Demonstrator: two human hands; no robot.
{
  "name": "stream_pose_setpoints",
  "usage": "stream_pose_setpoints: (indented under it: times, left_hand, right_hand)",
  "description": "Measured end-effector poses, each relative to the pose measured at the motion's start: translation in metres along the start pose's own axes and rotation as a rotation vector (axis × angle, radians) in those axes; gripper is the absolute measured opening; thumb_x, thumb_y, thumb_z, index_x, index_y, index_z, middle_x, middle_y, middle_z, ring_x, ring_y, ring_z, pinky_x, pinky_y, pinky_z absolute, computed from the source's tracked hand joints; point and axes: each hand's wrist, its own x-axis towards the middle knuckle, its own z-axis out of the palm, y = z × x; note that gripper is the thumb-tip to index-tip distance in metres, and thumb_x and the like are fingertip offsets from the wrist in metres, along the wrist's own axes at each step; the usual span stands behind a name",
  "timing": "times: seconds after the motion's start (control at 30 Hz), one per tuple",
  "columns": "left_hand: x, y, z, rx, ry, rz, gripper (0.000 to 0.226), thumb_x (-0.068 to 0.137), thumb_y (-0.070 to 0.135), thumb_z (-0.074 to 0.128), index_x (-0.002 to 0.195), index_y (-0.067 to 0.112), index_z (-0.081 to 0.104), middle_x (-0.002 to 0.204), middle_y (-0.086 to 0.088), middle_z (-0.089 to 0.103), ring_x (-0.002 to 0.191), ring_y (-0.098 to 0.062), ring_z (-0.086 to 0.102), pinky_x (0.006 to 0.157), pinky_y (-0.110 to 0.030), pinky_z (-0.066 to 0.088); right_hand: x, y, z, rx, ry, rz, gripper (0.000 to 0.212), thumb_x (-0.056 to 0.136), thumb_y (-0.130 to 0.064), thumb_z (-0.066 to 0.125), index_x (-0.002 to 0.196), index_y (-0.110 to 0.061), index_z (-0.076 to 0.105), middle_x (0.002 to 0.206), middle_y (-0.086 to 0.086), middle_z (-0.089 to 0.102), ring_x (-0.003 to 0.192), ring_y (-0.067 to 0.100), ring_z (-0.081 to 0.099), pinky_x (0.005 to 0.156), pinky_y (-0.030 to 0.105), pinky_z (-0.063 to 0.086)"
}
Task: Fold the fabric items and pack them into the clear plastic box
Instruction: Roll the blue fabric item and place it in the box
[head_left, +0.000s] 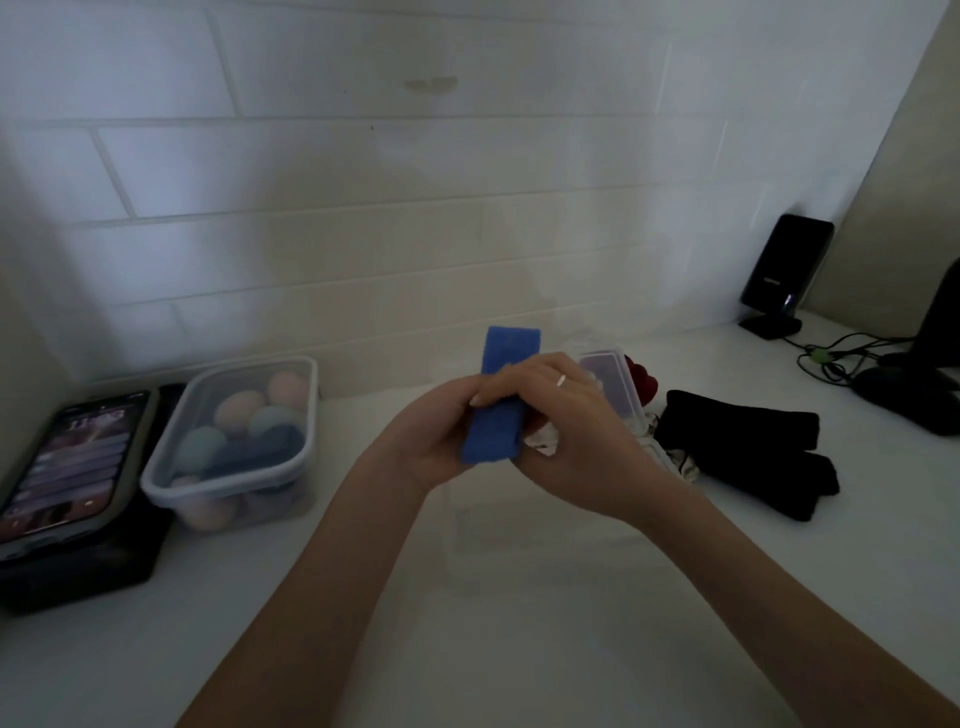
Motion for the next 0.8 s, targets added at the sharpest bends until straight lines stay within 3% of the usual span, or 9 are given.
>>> stream_pose_setpoints:
  times: [0.1, 0.2, 0.33, 0.4, 0.5, 0.6, 0.67, 0.77, 0.8]
  left_hand:
    - [-0.002, 0.003, 0.003, -0.005, 0.002, 0.042, 0.027, 0.097, 0.01, 0.034, 0.091, 0.003, 0.059, 0.069, -0.003, 0.072, 0.063, -0.011, 0.069, 0.058, -0.02, 0.056]
    - [-0.003, 0.006, 0.003, -0.036, -0.022, 0.108, 0.025, 0.095, 0.006, 0.037, 0.108, 0.004, 0.059, 0.095, -0.007, 0.07, 0.076, -0.012, 0.07, 0.07, -0.021, 0.058]
    - [-0.002, 0.005, 0.004, 0.017, 0.049, 0.163, 0.028, 0.095, 0.005, 0.041, 0.119, 0.0, 0.054, 0.099, -0.009, 0.067, 0.077, -0.013, 0.07, 0.066, -0.021, 0.058]
    - [-0.002, 0.003, 0.006, 0.118, 0.09, 0.199, 0.024, 0.094, 0.002, 0.043, 0.113, 0.001, 0.058, 0.092, -0.007, 0.069, 0.075, -0.012, 0.071, 0.068, -0.022, 0.059]
    - [-0.005, -0.002, 0.011, 0.241, 0.084, 0.195, 0.026, 0.093, -0.003, 0.04, 0.108, 0.005, 0.06, 0.093, -0.006, 0.07, 0.08, -0.013, 0.071, 0.075, -0.024, 0.059]
    - [-0.006, -0.005, 0.015, 0.283, 0.063, 0.163, 0.032, 0.094, -0.006, 0.039, 0.119, 0.002, 0.055, 0.103, -0.008, 0.067, 0.086, -0.014, 0.069, 0.077, -0.024, 0.059]
    - [-0.007, -0.004, 0.017, 0.266, 0.046, 0.155, 0.03, 0.093, -0.007, 0.04, 0.113, 0.007, 0.058, 0.104, -0.007, 0.067, 0.086, -0.014, 0.07, 0.076, -0.023, 0.059]
    - [-0.008, -0.001, 0.018, 0.251, 0.042, 0.153, 0.029, 0.092, -0.008, 0.041, 0.107, 0.009, 0.06, 0.1, -0.008, 0.067, 0.081, -0.012, 0.071, 0.073, -0.022, 0.059]
    - [-0.008, -0.001, 0.017, 0.257, 0.038, 0.15, 0.03, 0.092, -0.008, 0.041, 0.111, 0.007, 0.059, 0.101, -0.008, 0.067, 0.082, -0.012, 0.071, 0.074, -0.023, 0.059]
  right_hand:
    - [-0.001, 0.002, -0.003, -0.034, 0.059, 0.034, 0.029, 0.067, -0.011, 0.073, 0.094, -0.021, 0.065, 0.095, -0.016, 0.066, 0.101, 0.01, 0.05, 0.086, 0.039, 0.045]
    - [-0.002, 0.008, -0.003, -0.08, 0.122, 0.111, 0.024, 0.068, -0.027, 0.077, 0.09, -0.025, 0.067, 0.087, -0.031, 0.053, 0.093, 0.0, 0.042, 0.081, 0.033, 0.041]
    - [-0.002, 0.01, -0.003, 0.144, 0.095, 0.244, 0.013, 0.073, -0.042, 0.065, 0.084, -0.036, 0.06, 0.078, -0.012, 0.06, 0.078, 0.004, 0.047, 0.072, 0.022, 0.039]
    - [-0.001, 0.009, -0.004, 0.249, 0.106, 0.293, 0.01, 0.076, -0.038, 0.065, 0.082, -0.037, 0.057, 0.078, -0.009, 0.061, 0.075, 0.007, 0.052, 0.069, 0.019, 0.042]
    - [0.001, 0.009, -0.006, 0.39, 0.139, 0.384, 0.005, 0.084, -0.021, 0.066, 0.084, -0.022, 0.062, 0.075, -0.007, 0.064, 0.071, 0.005, 0.06, 0.066, 0.016, 0.048]
    - [0.001, 0.013, -0.007, 0.477, 0.175, 0.479, 0.006, 0.088, -0.018, 0.061, 0.082, -0.016, 0.062, 0.06, -0.011, 0.066, 0.063, 0.0, 0.062, 0.062, 0.019, 0.051]
    - [0.002, 0.014, -0.007, 0.53, 0.209, 0.495, 0.011, 0.089, -0.022, 0.061, 0.078, -0.02, 0.06, 0.051, -0.007, 0.064, 0.056, 0.002, 0.059, 0.058, 0.025, 0.048]
    - [0.003, 0.014, -0.006, 0.574, 0.284, 0.503, 0.015, 0.086, -0.034, 0.061, 0.076, -0.023, 0.059, 0.06, 0.027, 0.06, 0.06, 0.025, 0.054, 0.06, 0.038, 0.045]
    - [0.003, 0.014, -0.006, 0.553, 0.307, 0.495, 0.014, 0.086, -0.032, 0.061, 0.076, -0.023, 0.059, 0.063, 0.027, 0.06, 0.062, 0.026, 0.054, 0.062, 0.039, 0.046]
